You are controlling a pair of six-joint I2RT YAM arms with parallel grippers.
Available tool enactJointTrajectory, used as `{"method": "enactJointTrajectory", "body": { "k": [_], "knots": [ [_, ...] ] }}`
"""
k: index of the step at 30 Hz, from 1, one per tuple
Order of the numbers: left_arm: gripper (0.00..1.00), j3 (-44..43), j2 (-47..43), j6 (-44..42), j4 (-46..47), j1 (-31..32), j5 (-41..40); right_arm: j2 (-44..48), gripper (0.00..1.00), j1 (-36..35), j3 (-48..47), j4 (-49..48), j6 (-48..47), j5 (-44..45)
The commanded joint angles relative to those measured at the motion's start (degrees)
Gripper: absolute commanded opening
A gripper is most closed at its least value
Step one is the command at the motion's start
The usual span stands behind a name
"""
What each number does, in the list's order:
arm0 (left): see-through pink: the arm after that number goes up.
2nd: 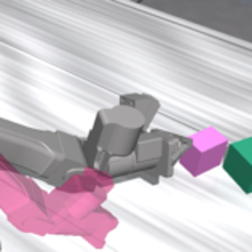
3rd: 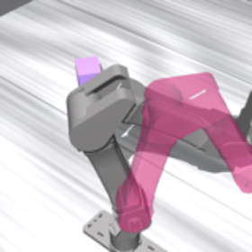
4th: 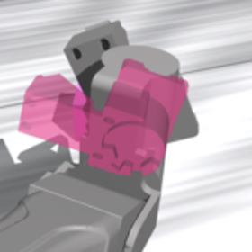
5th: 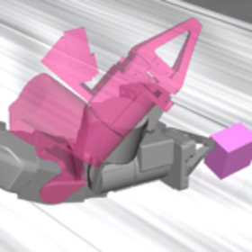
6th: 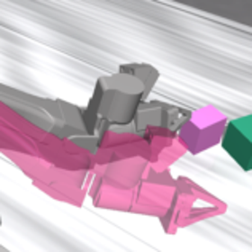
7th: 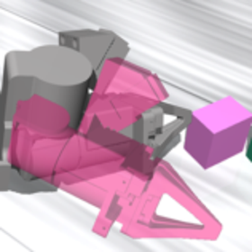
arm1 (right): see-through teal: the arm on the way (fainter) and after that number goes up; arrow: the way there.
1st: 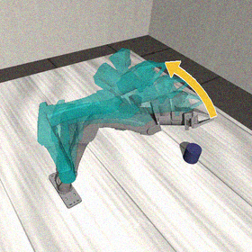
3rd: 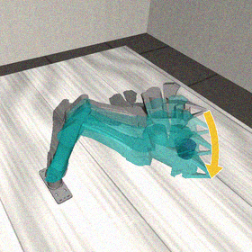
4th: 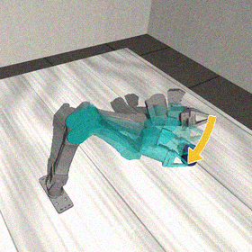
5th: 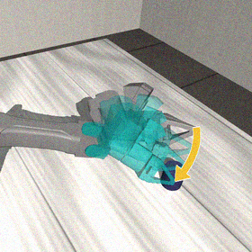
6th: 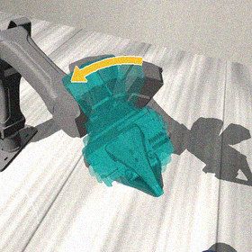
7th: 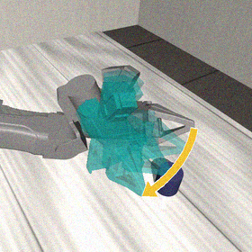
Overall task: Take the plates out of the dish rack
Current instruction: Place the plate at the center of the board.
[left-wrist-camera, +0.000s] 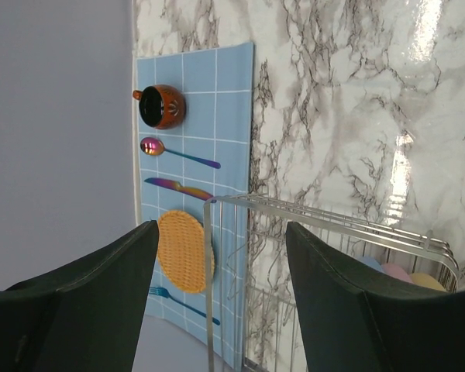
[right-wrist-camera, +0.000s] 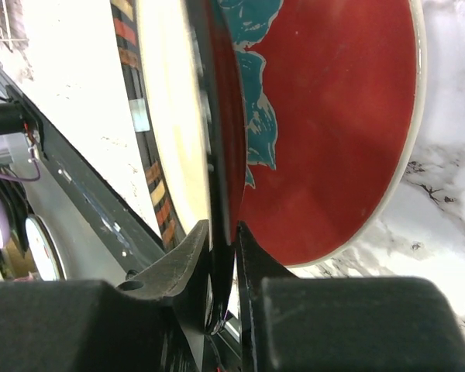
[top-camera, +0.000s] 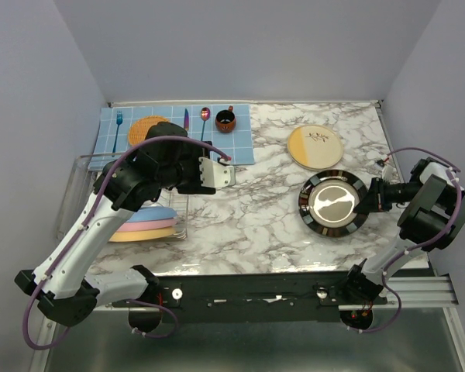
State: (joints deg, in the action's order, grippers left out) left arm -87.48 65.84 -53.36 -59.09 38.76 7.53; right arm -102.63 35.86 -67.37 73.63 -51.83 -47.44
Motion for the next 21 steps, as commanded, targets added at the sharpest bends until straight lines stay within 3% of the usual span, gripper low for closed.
{"method": "enactJointTrajectory", "body": {
  "k": [1,8,15,21],
  "knots": [
    [0.75,0.56,-1.07,-0.16,-0.41,0.17,0.29,-0.38,0.26,0.53,0.05,-0.15,0.68,-2.4],
    [0.75,0.29,-1.42,-0.34,-0.68,0.17,0.47,0.15,0.3,0.53,0.4,-1.82,1.91,-0.55],
    [0.75,1.09,-2.21,-0.51,-0.94,0.17,0.47,0.68,0.43,0.62,0.75,-3.49,3.49,0.94],
    [0.75,1.44,-2.82,-0.6,-0.94,0.26,0.56,1.29,0.44,0.62,0.49,-4.45,4.72,2.61]
  ]
}}
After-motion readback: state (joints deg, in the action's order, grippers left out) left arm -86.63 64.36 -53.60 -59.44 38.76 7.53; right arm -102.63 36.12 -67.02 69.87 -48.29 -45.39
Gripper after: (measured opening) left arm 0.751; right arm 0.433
